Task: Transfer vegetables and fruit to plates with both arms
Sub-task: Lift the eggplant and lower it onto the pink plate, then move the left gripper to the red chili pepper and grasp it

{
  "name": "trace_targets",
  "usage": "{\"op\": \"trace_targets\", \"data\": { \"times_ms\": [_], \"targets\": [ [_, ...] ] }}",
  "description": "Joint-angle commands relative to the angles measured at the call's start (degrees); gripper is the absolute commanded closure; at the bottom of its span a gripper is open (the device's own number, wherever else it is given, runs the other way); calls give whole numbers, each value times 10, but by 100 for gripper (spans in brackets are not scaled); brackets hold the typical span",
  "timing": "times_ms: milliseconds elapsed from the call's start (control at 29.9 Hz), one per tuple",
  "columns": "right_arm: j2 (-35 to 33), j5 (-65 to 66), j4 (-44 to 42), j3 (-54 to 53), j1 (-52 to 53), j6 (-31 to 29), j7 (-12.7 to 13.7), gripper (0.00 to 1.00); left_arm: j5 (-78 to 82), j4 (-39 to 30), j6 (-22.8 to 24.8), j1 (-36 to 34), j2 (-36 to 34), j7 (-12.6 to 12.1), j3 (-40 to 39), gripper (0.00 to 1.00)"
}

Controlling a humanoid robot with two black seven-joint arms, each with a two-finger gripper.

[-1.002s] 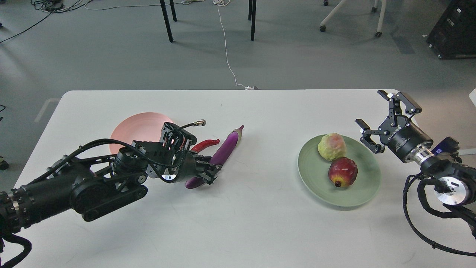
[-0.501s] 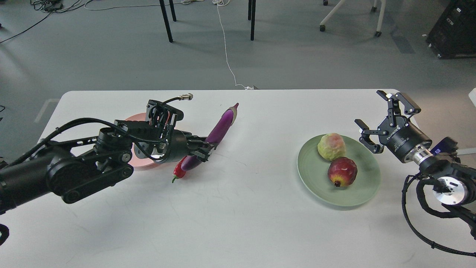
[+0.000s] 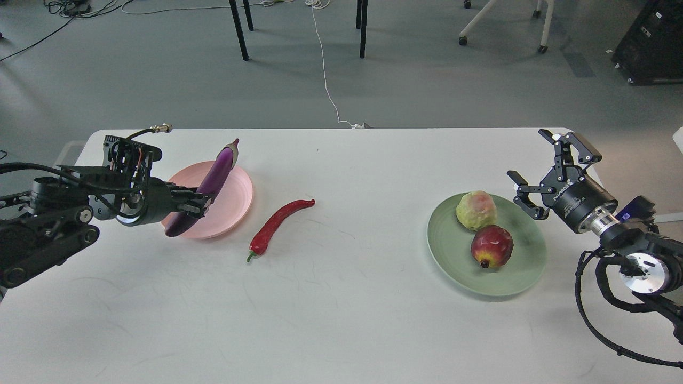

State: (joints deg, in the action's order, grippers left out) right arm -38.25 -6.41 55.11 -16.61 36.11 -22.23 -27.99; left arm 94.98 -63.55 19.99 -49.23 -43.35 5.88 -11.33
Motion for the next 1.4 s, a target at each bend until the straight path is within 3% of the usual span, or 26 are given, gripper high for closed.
{"op": "trace_targets", "data": {
  "times_ms": [0,301,668,735,902,1069,1370],
  "targets": [
    [0,0,0,0,-1,0,0,2,0,30,0,0,3,10,1,73],
    [0,1,1,0,-1,0,0,1,0,33,-6,18,-2,19,1,36],
    [0,1,3,1,-1,0,0,2,2,33,-29,29,-14,23,-1,12],
    [0,1,3,1,-1,0,0,2,0,33,-29,26,-15,24,-6,2],
    [0,1,4,1,-1,0,0,2,-1,19,-33,-4,-17,34,-20,2],
    [-1,1,3,1,0,0,0,1,-1,-41,-57,-38,-4,34,-21,2],
    [-4,1,3,1,-2,0,0,1,65,-59,-58,-33,110,25,-3,3]
  ]
}}
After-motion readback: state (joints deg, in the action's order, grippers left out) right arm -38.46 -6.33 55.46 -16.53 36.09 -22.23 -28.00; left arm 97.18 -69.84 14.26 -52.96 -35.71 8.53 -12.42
